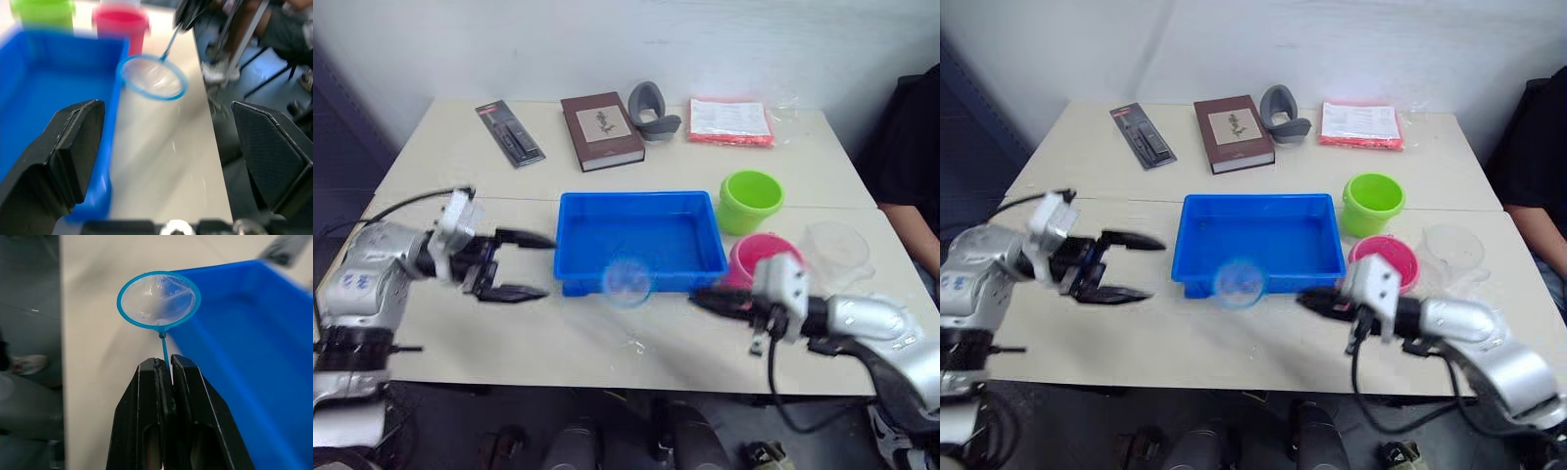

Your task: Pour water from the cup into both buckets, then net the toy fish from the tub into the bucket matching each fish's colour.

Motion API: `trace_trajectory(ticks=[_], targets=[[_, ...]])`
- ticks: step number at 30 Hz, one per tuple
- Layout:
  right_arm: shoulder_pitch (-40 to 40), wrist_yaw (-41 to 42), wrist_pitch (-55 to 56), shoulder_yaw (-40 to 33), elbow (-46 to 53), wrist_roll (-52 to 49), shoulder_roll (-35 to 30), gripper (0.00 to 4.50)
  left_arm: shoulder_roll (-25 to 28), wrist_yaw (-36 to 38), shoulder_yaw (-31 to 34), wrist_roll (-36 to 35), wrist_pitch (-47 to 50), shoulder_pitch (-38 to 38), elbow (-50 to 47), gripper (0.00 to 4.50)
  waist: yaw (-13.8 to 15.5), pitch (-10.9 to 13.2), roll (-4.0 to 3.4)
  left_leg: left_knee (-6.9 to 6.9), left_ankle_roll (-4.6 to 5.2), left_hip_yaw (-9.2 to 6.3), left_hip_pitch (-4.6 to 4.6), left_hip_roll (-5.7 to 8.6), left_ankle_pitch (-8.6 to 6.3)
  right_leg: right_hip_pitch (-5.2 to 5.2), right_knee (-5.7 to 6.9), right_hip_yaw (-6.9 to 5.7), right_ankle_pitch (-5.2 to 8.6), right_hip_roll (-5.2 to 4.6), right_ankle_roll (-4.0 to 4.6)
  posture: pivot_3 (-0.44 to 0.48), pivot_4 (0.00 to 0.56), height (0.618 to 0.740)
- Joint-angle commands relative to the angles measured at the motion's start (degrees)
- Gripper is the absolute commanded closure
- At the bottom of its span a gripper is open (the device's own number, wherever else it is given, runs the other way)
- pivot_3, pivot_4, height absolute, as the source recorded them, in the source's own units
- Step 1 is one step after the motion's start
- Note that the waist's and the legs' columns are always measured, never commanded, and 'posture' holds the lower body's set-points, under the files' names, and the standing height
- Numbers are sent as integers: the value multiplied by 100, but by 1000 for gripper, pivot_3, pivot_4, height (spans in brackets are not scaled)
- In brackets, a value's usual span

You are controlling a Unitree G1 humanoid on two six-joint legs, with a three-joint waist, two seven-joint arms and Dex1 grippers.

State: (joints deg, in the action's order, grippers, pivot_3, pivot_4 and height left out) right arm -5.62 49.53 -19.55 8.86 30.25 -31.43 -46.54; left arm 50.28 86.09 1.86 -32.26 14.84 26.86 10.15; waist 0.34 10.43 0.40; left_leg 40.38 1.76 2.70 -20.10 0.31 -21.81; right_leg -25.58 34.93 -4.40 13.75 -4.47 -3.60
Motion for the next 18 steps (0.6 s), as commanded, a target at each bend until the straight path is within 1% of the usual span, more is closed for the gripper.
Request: trace_trajectory(ticks=[1,4,6,10,13,15,16,17,18], targets=[[-46,245,567,801,-328,831,410,4500,458,641,-436,24,-725,-270,-63,53,-3,-4,6,0,1,0,1,0,-1,0,-2,1,0,-2,0,0,150,740],[-201,268,985,1165,-1120,1340,897,4500,487,641,-693,124,-1155,-485,-94,53,-13,-3,4,0,9,1,1,3,-6,-1,-5,4,0,-6,0,0,150,740],[-378,326,1226,1292,-1677,1584,1161,4500,398,640,-713,124,-1121,-569,-154,53,-24,-4,6,0,12,4,-1,5,-8,0,-6,5,0,-8,0,0,150,740],[-688,563,1884,1555,-2505,2226,1302,4500,417,617,-725,80,-955,-759,-305,53,-42,-4,6,1,13,4,-1,4,-7,-3,-3,3,-1,-6,-2,0,150,740],[-793,583,2060,1478,-2956,2275,1491,4500,434,537,-646,34,-869,-895,-385,53,-54,-4,6,1,12,5,-2,2,-8,-5,-1,2,0,-3,-1,0,150,740],[-784,665,1987,1360,-2948,2170,1498,4500,374,242,-443,-1,-851,-1000,-400,53,-53,-3,5,1,11,6,-3,1,-8,-7,2,3,0,-3,0,0,150,740],[-762,731,1936,1275,-2823,2074,1452,4091,417,129,-367,61,-863,-1084,-373,16,-49,-3,5,1,11,7,-2,1,-8,-7,5,4,0,-3,0,0,150,740],[-744,779,1890,1214,-2726,2001,1422,3840,452,69,-322,116,-872,-1139,-353,0,-52,-3,5,1,10,6,-1,1,-7,-6,5,3,0,-4,0,0,150,740],[-717,760,1857,1140,-2626,1957,1412,3477,501,28,-278,149,-795,-1217,-351,0,-55,-3,4,1,10,6,0,1,-7,-6,5,4,0,-4,0,0,150,740]])
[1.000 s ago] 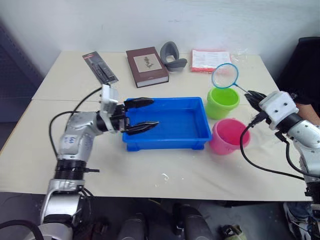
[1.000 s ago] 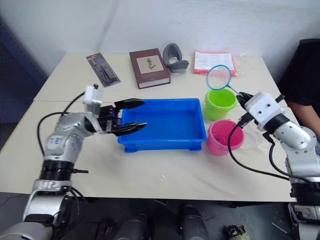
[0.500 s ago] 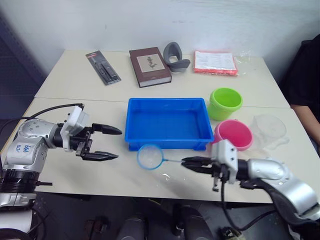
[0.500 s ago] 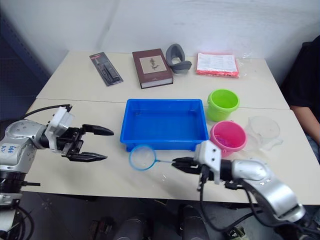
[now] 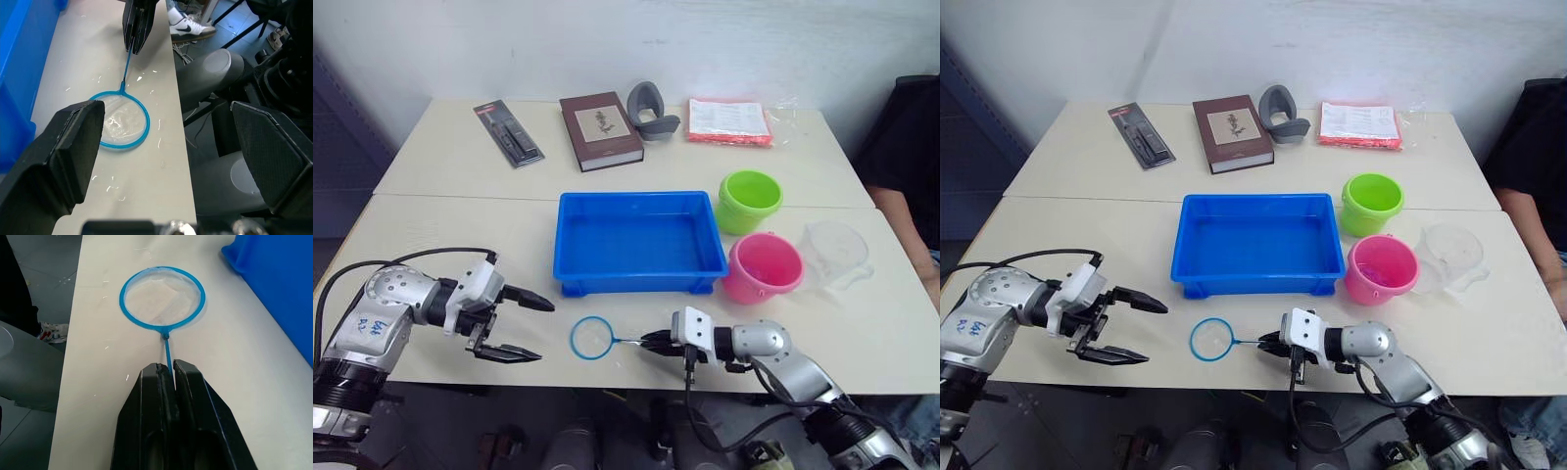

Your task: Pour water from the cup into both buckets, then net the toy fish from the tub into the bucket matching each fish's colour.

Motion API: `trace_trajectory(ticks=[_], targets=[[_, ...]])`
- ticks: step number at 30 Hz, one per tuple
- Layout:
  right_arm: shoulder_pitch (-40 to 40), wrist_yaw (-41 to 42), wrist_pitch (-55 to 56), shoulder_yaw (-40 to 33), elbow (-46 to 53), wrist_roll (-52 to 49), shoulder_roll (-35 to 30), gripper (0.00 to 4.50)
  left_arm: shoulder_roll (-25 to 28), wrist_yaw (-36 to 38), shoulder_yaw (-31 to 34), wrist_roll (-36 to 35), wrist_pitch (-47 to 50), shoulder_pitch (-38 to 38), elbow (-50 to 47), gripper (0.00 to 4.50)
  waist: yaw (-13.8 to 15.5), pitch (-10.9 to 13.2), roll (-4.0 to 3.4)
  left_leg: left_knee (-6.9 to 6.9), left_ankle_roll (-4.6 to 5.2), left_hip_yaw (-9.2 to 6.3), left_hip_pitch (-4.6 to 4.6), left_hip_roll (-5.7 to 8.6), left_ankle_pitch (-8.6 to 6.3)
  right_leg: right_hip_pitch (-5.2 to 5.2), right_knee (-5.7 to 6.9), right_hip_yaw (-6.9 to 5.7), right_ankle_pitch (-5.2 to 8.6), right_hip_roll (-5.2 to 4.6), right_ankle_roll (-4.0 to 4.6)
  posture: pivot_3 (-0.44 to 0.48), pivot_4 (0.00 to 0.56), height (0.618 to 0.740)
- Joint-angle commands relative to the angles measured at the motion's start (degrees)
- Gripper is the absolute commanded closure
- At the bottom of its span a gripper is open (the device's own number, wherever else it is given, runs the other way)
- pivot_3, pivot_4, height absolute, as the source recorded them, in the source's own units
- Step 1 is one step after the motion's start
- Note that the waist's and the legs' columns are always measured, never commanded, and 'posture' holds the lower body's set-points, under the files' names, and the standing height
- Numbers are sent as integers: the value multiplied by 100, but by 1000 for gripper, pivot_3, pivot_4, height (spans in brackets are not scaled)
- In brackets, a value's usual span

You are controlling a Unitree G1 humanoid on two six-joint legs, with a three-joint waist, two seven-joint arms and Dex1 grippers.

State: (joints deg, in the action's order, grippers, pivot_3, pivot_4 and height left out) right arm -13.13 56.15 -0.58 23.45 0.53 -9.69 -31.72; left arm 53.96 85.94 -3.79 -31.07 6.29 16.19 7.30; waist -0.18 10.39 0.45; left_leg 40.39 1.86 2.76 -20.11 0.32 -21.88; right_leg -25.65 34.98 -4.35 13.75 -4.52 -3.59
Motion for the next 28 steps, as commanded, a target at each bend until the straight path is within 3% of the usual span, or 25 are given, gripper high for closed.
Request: trace_trajectory(ticks=[1,7,12,18,23,28], targets=[[74,148,-167,-412,518,-361,-109,3012,155,-54,356,75,132,-222,-43,0,0,0,-1,0,0,0,0,-1,0,0,0,0,0,0,0,0,150,740],[999,360,-824,-1358,2302,-1259,-907,13,215,-385,954,347,-103,-625,302,0,54,2,-3,0,-1,-6,-3,-2,-3,0,-6,-3,0,-3,0,0,150,740],[2778,358,-562,-2946,3604,-1761,-1359,13,213,-768,1451,614,-513,-844,583,0,144,0,-1,-1,-2,-10,0,-2,-10,7,-18,-5,0,-5,0,0,150,740],[5063,1139,515,-5074,3733,-2006,-1038,13,258,-1033,1847,1053,-1328,-1101,1386,0,159,-2,2,-16,6,8,30,-2,-18,25,-35,7,0,-3,-1,0,150,740],[6095,1615,1148,-6595,3209,-2161,-650,13,379,-1134,2148,1191,-1798,-1126,1953,0,151,-3,3,-42,39,20,98,-8,-50,81,-54,18,1,-1,-1,0,150,740],[6297,1739,1318,-6808,2998,-2215,-493,13,353,-1009,2019,1302,-1852,-1498,1844,0,133,-5,2,-46,31,20,107,-13,-57,84,-55,27,4,-2,4,0,150,740]])
